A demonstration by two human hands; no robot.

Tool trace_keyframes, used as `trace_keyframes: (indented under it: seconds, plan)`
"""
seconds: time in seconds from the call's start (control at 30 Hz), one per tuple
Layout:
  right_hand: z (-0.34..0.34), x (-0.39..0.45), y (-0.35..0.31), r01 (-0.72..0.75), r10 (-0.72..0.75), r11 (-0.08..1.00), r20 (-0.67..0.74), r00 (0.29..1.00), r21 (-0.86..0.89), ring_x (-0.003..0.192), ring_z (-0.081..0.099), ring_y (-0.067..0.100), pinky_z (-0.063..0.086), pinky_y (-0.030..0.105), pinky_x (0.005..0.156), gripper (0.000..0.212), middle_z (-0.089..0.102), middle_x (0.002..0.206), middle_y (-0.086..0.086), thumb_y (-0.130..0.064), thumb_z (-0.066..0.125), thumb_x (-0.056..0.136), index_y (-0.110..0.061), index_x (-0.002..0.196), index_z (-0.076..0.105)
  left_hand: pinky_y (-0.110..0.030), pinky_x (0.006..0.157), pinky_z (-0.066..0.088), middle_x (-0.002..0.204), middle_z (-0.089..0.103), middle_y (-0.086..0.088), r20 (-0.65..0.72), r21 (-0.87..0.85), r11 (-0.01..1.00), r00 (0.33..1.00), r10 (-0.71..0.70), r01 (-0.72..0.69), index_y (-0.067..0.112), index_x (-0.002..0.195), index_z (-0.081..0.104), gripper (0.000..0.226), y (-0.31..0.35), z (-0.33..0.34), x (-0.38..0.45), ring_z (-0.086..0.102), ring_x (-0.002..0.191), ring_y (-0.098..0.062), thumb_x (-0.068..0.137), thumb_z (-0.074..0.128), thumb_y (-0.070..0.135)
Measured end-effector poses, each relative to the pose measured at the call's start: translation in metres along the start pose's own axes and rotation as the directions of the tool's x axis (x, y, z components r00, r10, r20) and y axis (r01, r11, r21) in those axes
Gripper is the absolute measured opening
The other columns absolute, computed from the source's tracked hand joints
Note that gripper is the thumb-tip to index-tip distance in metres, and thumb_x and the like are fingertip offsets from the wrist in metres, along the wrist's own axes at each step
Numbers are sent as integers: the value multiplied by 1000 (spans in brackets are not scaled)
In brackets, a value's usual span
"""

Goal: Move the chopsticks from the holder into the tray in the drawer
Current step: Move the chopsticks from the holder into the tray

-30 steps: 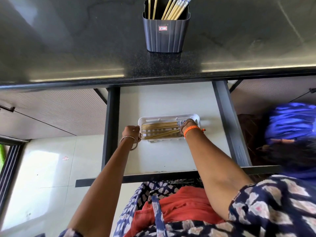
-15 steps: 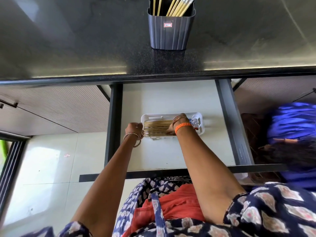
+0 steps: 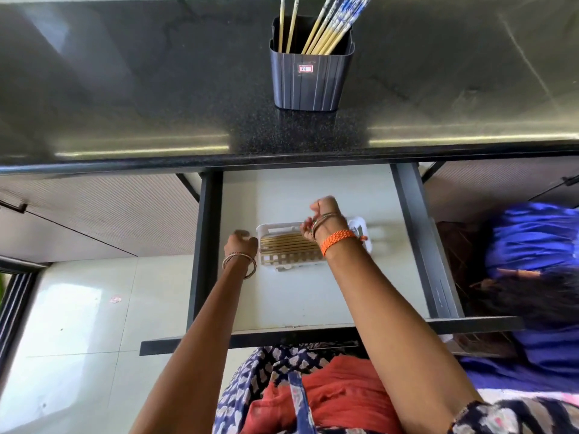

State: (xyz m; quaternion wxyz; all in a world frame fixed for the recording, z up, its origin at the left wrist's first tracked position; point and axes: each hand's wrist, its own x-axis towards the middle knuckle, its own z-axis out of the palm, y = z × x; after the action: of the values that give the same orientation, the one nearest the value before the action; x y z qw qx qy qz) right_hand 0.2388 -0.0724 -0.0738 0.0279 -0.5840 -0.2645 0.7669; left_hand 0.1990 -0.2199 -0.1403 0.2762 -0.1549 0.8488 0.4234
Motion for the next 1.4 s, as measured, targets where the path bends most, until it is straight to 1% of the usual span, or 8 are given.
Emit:
trace_keyframes:
  seconds: [0.1, 0.23, 0.37, 0.6, 0.73, 0.93, 1.23, 1.4]
  plan:
    - [24, -20, -52, 245, -247, 969, 65, 967, 39, 22, 27, 8, 26, 7, 37, 30, 29, 36, -4, -3, 36, 85, -13, 57, 32, -30, 92, 45, 118, 64, -16, -199, -114, 956, 949, 243, -269, 3, 114, 59, 34, 50, -1, -27, 59, 111, -30, 83, 48, 0]
    - [52, -41, -146, 541, -539, 841, 113, 835, 14, 20, 25, 5, 24, 6, 37, 35, 29, 27, -9, 1, 41, 84, -15, 53, 37, -33, 94, 48, 114, 62, -14, -342, -32, 691, 657, 672, -722, 4, 111, 59, 38, 135, -16, -43, 58, 105, -25, 78, 46, -7]
    - [90, -37, -228, 827, -846, 488, 80, 527, -281, 47, 27, 18, 28, 25, 50, 37, 30, 50, 0, -12, 49, 81, -19, 47, 36, -34, 104, 40, 133, 53, -12, -244, 192, 494, 446, 861, -848, 7, 130, 47, 53, 225, -37, -31, 50, 123, -28, 78, 47, -4]
    - [126, 2, -285, 718, -822, 407, 116, 558, -565, 118, 60, 31, 47, 33, 93, 46, 63, 125, 21, -31, 60, 90, 5, 119, 62, -43, 112, 33, 157, 14, -15, 179, 541, 382, 546, 818, -749, 18, 148, 11, 78, 286, -35, 12, 27, 142, -33, 81, 48, 0]
    - [135, 14, -294, 739, -842, 366, 137, 522, -566, 96, 68, 27, 51, 31, 79, 39, 71, 108, 21, -29, 68, 84, 6, 103, 70, -40, 119, 24, 157, 22, -7, 246, 580, 281, 493, 834, -765, 12, 145, 24, 64, 282, -29, 29, 11, 147, -22, 85, 44, 2]
    - [133, 12, -300, 781, -867, 401, 78, 492, -479, 80, 71, 31, 60, 46, 79, 32, 73, 86, 18, -27, 69, 82, 4, 89, 73, -38, 114, 29, 159, 8, -2, 204, 564, 379, 568, 797, -734, 13, 147, 19, 63, 287, -25, 22, 3, 148, -17, 89, 45, 9]
    - [64, -63, -312, 922, -964, 246, -178, 200, -299, 69, 59, 21, 40, 21, 63, 31, 73, 83, 21, -23, 61, 88, 7, 84, 72, -33, 120, 16, 158, 16, -7, 34, 395, 454, 507, 862, -799, 9, 147, 21, 64, 262, -27, -9, 8, 147, -19, 87, 45, 2]
    - [-4, -55, -260, 926, -875, 377, -315, 369, 39, 37, 52, 6, 50, 29, 49, 31, 58, 44, -1, -17, 62, 86, -12, 55, 61, -40, 112, 35, 139, 50, -19, -294, 33, 732, 694, 658, -680, 4, 136, 44, 52, 164, -8, -30, 47, 130, -31, 84, 44, -3]
